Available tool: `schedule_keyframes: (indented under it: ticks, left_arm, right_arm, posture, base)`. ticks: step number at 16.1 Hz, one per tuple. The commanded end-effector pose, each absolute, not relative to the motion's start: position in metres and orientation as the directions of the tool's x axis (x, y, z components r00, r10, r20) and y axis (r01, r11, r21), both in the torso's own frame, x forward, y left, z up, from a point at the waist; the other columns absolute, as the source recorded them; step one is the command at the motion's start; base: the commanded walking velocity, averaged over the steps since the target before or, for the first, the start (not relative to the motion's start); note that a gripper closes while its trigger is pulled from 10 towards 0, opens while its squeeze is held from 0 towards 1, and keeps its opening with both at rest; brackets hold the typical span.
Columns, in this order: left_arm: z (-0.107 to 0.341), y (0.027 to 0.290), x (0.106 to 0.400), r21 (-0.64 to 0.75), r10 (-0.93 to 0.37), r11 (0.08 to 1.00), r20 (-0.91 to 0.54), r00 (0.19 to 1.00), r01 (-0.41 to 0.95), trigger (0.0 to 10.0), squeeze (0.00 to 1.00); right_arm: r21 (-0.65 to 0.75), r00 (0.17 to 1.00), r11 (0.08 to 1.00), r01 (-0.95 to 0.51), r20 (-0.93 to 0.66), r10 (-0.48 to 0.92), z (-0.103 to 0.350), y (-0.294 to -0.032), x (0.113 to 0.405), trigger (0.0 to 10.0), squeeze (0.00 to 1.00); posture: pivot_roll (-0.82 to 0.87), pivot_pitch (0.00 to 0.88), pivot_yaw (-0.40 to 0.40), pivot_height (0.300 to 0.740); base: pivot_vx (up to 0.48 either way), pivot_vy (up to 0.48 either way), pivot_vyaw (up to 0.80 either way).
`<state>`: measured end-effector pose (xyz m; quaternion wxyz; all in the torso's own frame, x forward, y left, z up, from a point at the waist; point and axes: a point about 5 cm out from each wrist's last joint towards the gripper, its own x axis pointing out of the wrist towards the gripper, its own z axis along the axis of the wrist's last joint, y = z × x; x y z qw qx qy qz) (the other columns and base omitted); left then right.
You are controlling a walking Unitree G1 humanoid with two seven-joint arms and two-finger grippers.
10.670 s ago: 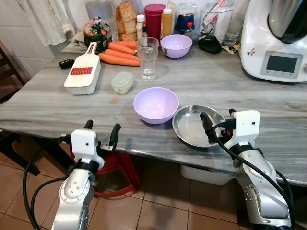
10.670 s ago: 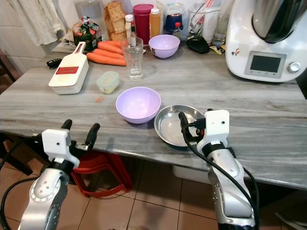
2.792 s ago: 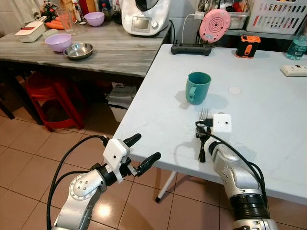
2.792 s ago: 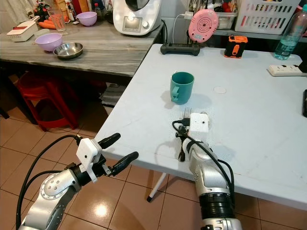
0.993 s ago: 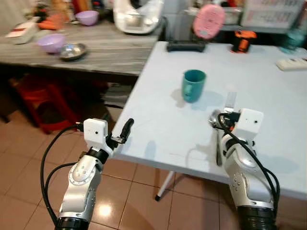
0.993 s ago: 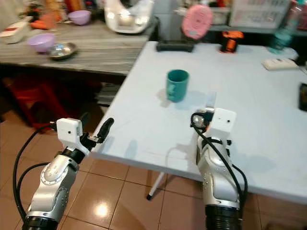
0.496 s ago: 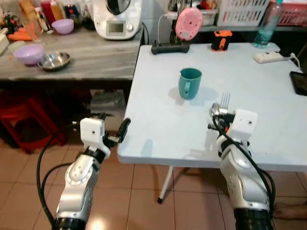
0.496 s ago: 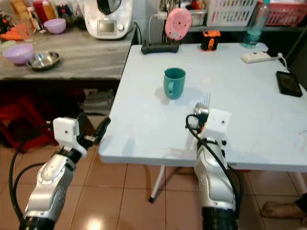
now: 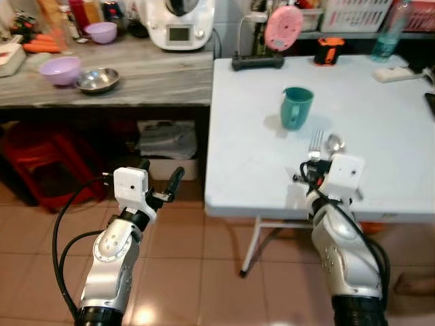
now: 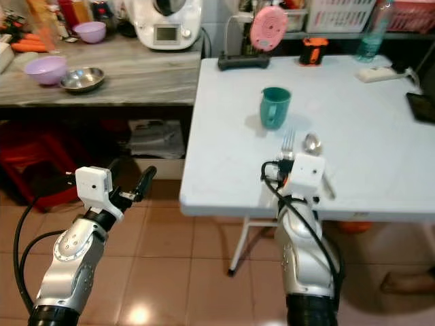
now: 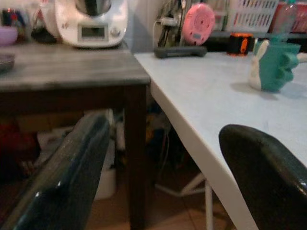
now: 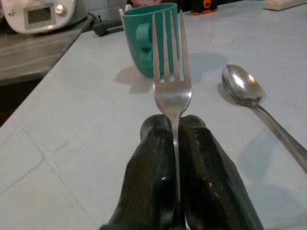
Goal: Setting the table
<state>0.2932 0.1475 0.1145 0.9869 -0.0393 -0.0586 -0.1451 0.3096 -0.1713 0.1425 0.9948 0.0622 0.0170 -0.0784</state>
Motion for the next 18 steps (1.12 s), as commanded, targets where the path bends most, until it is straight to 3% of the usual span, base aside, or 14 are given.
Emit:
schedule_keyframes:
  ticks: [1, 18]
  left_arm:
    - [0.1161, 0.1471, 0.2949, -0.042, -0.279, 0.957, 0.13, 0.952, 0.286, 10.0, 0.0]
    - [0.1135, 0.153, 0.3002, -0.022, -0.22, 0.974, 0.124, 0.968, 0.224, 10.0, 0.0]
  right_arm:
    - [0.136, 0.986, 0.977, 0.167, -0.029, -0.164, 0.1449, -0.1746, 0.3085, 10.0, 0.0]
    - [0.165, 0.993, 0.98, 0.113, 0.002, -0.115, 0.1477, -0.17, 0.31, 10.0, 0.0]
  posture:
    - [-0.08, 0.082, 0.049, 0.74]
    - [-0.08, 0.066, 0.048, 0.74]
  base:
    - [0.0, 0.39, 0.0]
    - [0.0, 0.408, 0.0]
